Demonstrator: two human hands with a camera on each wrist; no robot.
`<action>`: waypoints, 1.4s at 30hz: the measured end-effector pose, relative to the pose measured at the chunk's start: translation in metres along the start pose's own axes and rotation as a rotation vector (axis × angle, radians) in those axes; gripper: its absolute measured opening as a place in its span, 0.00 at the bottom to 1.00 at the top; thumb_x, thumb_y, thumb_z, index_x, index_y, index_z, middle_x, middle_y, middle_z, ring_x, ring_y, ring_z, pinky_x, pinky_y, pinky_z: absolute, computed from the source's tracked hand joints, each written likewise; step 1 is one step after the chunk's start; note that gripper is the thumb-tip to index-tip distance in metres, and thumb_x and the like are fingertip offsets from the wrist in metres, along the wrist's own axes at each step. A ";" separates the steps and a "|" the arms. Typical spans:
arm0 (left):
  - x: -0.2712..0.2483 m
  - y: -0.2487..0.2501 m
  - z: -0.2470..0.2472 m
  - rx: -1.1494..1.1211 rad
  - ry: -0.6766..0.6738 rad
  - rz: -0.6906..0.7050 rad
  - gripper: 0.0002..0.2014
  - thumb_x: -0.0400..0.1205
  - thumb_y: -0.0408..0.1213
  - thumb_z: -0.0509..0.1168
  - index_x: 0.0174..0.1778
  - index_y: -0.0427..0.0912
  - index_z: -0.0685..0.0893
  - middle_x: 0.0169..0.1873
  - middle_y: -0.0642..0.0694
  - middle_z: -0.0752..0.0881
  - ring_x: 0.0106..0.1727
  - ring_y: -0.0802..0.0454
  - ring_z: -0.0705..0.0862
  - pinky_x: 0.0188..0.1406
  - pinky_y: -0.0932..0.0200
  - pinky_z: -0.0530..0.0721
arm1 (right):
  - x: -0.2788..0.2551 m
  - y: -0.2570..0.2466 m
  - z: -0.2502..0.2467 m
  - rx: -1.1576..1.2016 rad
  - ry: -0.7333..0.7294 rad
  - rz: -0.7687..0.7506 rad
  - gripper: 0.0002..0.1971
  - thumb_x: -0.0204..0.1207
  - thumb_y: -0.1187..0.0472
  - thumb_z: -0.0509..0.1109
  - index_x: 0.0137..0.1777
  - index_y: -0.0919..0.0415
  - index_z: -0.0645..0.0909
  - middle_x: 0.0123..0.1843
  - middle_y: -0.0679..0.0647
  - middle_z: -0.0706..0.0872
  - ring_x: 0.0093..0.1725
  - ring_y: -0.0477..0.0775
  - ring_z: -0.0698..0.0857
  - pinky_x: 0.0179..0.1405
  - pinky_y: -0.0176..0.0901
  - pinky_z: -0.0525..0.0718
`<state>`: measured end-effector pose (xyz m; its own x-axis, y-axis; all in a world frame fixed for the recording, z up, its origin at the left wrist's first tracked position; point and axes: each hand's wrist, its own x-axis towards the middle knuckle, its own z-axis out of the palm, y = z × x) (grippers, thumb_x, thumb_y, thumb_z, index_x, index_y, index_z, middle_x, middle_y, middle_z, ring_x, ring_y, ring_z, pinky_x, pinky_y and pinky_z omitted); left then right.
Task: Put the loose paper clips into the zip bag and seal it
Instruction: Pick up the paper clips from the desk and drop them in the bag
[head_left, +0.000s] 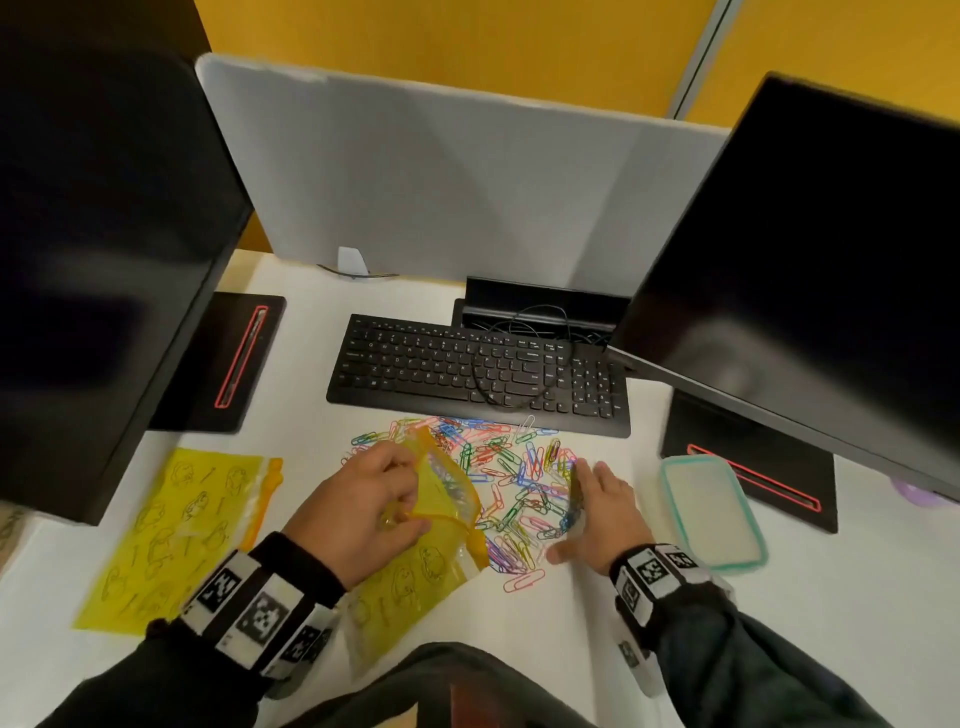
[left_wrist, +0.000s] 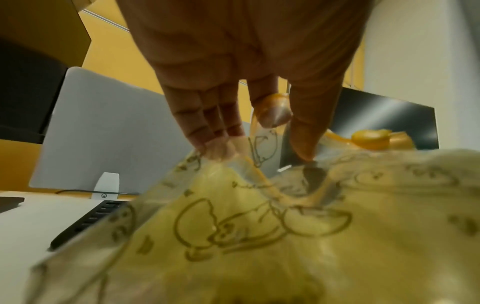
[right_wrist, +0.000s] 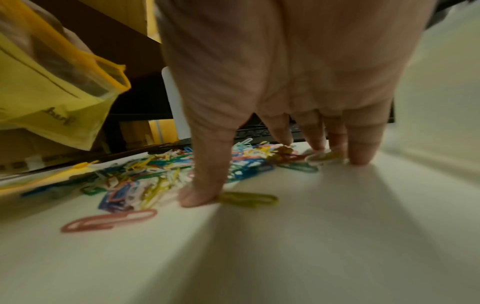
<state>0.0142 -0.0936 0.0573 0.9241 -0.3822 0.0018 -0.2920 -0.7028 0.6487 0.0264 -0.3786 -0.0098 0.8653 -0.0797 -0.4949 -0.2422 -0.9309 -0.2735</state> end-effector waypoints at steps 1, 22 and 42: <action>-0.001 0.000 0.000 -0.013 -0.001 -0.004 0.13 0.65 0.50 0.68 0.30 0.53 0.70 0.51 0.56 0.78 0.56 0.57 0.77 0.50 0.58 0.77 | 0.000 -0.002 0.003 0.016 0.020 -0.013 0.55 0.58 0.50 0.82 0.81 0.54 0.52 0.82 0.56 0.57 0.80 0.60 0.57 0.78 0.54 0.62; 0.017 0.008 0.014 0.186 -0.073 0.042 0.12 0.60 0.32 0.62 0.27 0.51 0.65 0.33 0.53 0.76 0.37 0.47 0.77 0.28 0.55 0.75 | -0.057 -0.047 -0.047 0.929 0.144 -0.153 0.05 0.66 0.74 0.76 0.34 0.65 0.85 0.27 0.54 0.82 0.25 0.50 0.79 0.29 0.43 0.83; 0.007 0.017 0.004 -0.019 0.046 0.138 0.04 0.65 0.39 0.59 0.33 0.50 0.71 0.46 0.49 0.88 0.50 0.55 0.84 0.42 0.63 0.78 | -0.086 -0.091 -0.037 -0.320 0.047 -0.778 0.27 0.77 0.37 0.43 0.39 0.54 0.77 0.37 0.57 0.87 0.44 0.61 0.81 0.56 0.53 0.73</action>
<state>0.0150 -0.1103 0.0655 0.8859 -0.4462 0.1270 -0.4131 -0.6340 0.6538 -0.0098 -0.3007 0.0886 0.7529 0.6183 -0.2255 0.5608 -0.7820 -0.2721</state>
